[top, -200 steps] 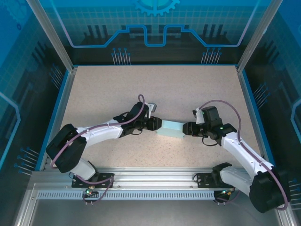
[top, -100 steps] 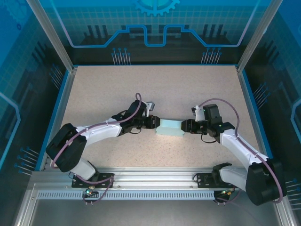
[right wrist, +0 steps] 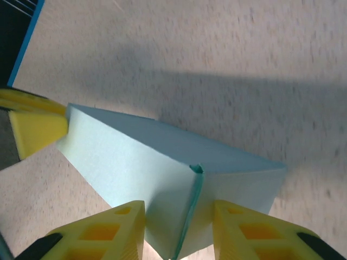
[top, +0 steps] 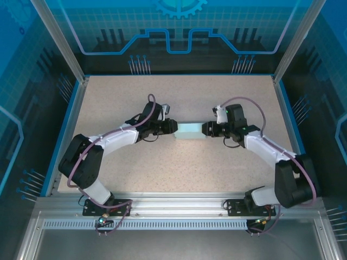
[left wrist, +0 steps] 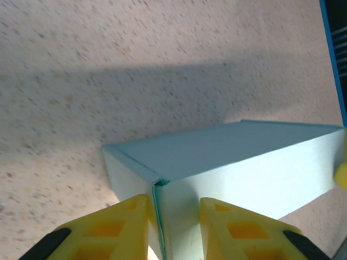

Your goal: Fold the paper box

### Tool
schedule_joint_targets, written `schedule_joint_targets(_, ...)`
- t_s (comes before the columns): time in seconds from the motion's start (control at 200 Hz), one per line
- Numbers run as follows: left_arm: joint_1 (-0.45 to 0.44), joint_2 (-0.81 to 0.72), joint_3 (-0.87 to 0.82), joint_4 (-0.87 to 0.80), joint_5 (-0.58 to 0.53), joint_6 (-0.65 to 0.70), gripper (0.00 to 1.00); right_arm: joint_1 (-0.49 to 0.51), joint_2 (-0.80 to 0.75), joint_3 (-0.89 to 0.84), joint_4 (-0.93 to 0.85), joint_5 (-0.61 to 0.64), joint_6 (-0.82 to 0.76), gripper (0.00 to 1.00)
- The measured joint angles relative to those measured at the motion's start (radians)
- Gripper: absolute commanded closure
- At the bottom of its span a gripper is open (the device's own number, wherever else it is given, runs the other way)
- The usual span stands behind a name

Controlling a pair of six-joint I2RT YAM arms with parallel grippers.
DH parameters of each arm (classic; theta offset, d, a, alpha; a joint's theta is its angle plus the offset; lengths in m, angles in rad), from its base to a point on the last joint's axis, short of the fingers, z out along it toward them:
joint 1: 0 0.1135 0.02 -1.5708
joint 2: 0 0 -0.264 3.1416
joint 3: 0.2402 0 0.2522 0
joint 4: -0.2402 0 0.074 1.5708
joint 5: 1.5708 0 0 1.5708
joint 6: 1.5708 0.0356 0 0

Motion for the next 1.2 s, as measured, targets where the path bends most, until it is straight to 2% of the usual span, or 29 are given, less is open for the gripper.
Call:
schedule_joint_targets(0.15,0.015,0.03,0.04,-0.043,-0.027,0.032,0.7,0.004,0.092,0.118,0.027,0.021,-0.051,0.64)
schedule_joint_targets(0.31,0.013,0.047,0.03,-0.065,-0.027,0.045,0.7,0.022,0.121,0.134,0.021,0.043,-0.093,0.63)
schedule_joint_targets(0.45,0.008,0.044,-0.025,-0.03,-0.025,0.043,0.7,0.038,0.117,0.096,0.014,0.059,-0.102,0.63)
schedule_joint_targets(0.695,-0.031,0.007,-0.151,0.032,0.002,0.033,0.68,0.082,0.088,-0.071,-0.015,0.093,-0.058,0.61)
schedule_joint_targets(0.79,-0.043,0.003,-0.181,0.056,0.014,0.016,0.64,0.091,0.085,-0.108,-0.024,0.106,-0.036,0.59)
schedule_joint_targets(0.935,-0.045,-0.005,-0.203,0.06,0.006,0.018,0.52,0.095,0.066,-0.117,-0.06,0.157,-0.017,0.53)
schedule_joint_targets(1.081,-0.045,-0.06,-0.204,0.021,-0.054,0.044,0.42,0.096,-0.004,-0.108,-0.142,0.25,-0.028,0.48)
schedule_joint_targets(1.201,-0.045,-0.169,-0.204,-0.023,-0.14,0.093,0.37,0.103,-0.122,-0.077,-0.22,0.352,-0.063,0.41)
